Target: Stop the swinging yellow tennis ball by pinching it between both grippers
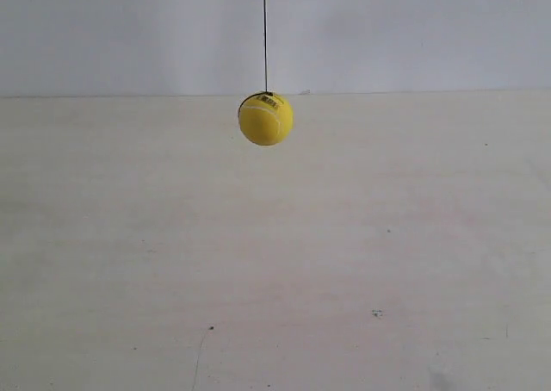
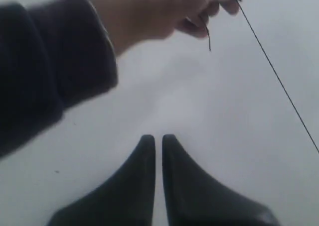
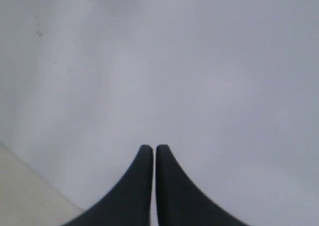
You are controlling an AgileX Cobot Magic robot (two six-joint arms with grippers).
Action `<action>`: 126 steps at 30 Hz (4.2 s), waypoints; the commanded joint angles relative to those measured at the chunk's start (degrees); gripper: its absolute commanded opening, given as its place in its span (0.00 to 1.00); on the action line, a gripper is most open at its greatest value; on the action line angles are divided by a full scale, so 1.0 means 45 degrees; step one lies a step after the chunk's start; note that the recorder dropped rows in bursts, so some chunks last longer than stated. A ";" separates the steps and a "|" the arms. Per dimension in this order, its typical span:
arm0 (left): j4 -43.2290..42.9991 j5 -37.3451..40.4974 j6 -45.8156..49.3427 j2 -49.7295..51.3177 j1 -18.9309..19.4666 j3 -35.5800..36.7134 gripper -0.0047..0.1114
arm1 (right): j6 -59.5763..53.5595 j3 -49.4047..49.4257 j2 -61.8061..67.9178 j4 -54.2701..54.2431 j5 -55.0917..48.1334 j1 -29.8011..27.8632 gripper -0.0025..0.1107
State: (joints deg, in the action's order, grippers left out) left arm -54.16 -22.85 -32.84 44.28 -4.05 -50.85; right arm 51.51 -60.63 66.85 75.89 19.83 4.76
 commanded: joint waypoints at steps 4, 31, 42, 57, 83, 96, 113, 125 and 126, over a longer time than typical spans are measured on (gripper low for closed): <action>0.0272 0.1887 0.0061 -0.3559 0.0023 0.0070 0.08 | 0.0237 0.0833 -0.4196 -0.0139 -0.1972 -0.0041 0.02; 0.2956 0.8493 -0.0347 -0.9841 0.0102 0.2972 0.08 | 0.2083 0.6778 -1.4856 -0.0139 -0.1568 -0.0049 0.02; 0.2934 1.0194 -0.0318 -0.9841 0.0102 0.3055 0.08 | 0.4572 0.6896 -1.4856 -0.0139 -0.1313 -0.0049 0.02; 0.2934 1.0194 -0.0318 -0.9841 0.0102 0.3055 0.08 | 0.4572 0.6896 -1.4856 -0.0139 -0.1503 -0.0049 0.02; 0.2934 1.0090 -0.0316 -0.9841 0.0102 0.3055 0.08 | -1.3106 1.3473 -1.4856 -1.6460 -0.6552 0.0088 0.02; 0.2934 1.0090 -0.0316 -0.9841 0.0102 0.3055 0.08 | -1.1810 1.3473 -1.4856 -1.6240 -0.9054 0.0088 0.02; 0.2934 1.0090 -0.0316 -0.9841 0.0102 0.3055 0.08 | -1.1787 1.3473 -1.4856 -1.6240 -0.9057 0.0088 0.02; 0.6116 0.8525 0.3182 -0.9841 0.0207 0.4373 0.08 | -1.1761 1.3473 -1.4856 -1.6240 -0.9057 0.0088 0.02; 0.7439 0.8136 0.5017 -0.9841 0.0207 0.4852 0.08 | -1.1761 1.3473 -1.4856 -1.6240 -0.9057 0.0088 0.02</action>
State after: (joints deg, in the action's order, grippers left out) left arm -32.49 17.63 -25.35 0.18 -3.36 -33.07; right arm -1.26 0.03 0.24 2.39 -21.02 5.13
